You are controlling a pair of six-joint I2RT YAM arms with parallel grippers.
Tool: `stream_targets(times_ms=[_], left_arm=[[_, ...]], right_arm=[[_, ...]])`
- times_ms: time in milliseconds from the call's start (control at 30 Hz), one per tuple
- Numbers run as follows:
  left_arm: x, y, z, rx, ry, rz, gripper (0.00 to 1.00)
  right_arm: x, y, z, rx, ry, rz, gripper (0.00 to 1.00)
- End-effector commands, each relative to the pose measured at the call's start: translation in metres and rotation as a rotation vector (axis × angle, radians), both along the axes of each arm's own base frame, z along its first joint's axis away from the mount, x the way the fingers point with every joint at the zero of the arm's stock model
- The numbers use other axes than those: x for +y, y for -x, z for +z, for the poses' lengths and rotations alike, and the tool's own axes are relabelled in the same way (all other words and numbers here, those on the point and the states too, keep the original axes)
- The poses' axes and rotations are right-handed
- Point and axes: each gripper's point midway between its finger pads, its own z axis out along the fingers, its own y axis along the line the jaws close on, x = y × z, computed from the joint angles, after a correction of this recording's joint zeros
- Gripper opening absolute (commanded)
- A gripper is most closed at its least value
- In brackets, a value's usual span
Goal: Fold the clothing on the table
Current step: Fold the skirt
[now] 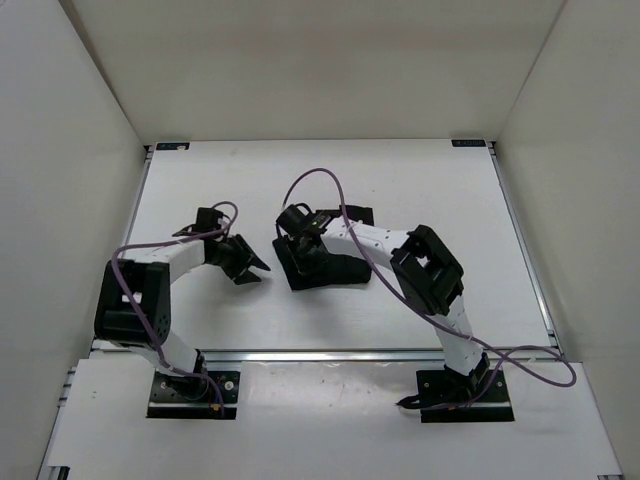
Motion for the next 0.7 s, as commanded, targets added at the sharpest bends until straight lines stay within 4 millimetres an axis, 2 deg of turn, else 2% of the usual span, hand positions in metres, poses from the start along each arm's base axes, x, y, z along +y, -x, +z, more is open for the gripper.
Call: stream_targets(times_ms=[0,33,67,100,133,167,233,267,300,333,367,467,500,533,567,633,667], left_arm=[[0.04,0.005,0.014,-0.034,-0.086,0.029,0.51],[0.043,0.002,0.021,-0.056,-0.097,0.034,0.51],[0.049,-0.002,0.025,-0.072,-0.106,0.048,0.51],[0.055,-0.003,0.026,-0.08,-0.119,0.059,0.51],[0.056,-0.005,0.03,-0.094,-0.118,0.064,0.52],[0.06,-0.006,0.032,-0.097,-0.129,0.076,0.52],[0.067,-0.006,0.033,-0.097,-0.17,0.068,0.53],[0.069,-0.006,0.032,-0.085,-0.184,0.069,0.53],[0.082,-0.01,0.034,-0.093,-0.188,0.101,0.52],[0.085,-0.011,0.035,-0.091,-0.183,0.106,0.53],[0.088,-0.011,0.036,-0.086,-0.175,0.113,0.53],[0.098,-0.011,0.036,-0.093,-0.187,0.124,0.53],[0.099,-0.012,0.037,-0.094,-0.187,0.121,0.53],[0.102,-0.012,0.036,-0.09,-0.187,0.125,0.53],[0.101,-0.011,0.036,-0.084,-0.189,0.119,0.52],[0.096,-0.011,0.034,-0.085,-0.19,0.097,0.53],[0.094,-0.012,0.036,-0.09,-0.185,0.097,0.53]], right_arm=[[-0.036,-0.001,-0.022,-0.027,0.205,-0.092,0.02],[-0.037,-0.005,-0.018,-0.047,0.206,-0.106,0.03],[-0.032,-0.002,-0.012,-0.055,0.194,-0.094,0.06],[-0.025,-0.004,0.0,-0.078,0.149,-0.064,0.1],[-0.014,-0.006,0.02,-0.11,0.084,-0.03,0.14],[-0.002,0.001,0.028,-0.085,0.018,0.016,0.24],[0.02,0.005,0.07,-0.127,-0.107,0.075,0.42],[0.028,0.009,0.092,-0.155,-0.147,0.099,0.44],[0.03,0.016,0.098,-0.167,-0.15,0.112,0.46],[0.03,0.016,0.116,-0.196,-0.184,0.113,0.49],[0.031,0.025,0.13,-0.205,-0.216,0.13,0.5],[0.02,0.042,0.156,-0.284,-0.261,0.159,0.5],[0.015,0.044,0.159,-0.32,-0.247,0.15,0.55],[0.0,0.041,0.171,-0.354,-0.253,0.103,0.62],[-0.011,0.044,0.174,-0.35,-0.249,0.078,0.68],[-0.051,0.018,0.168,-0.331,-0.191,-0.042,0.68],[-0.066,0.02,0.167,-0.326,-0.161,-0.049,0.68]])
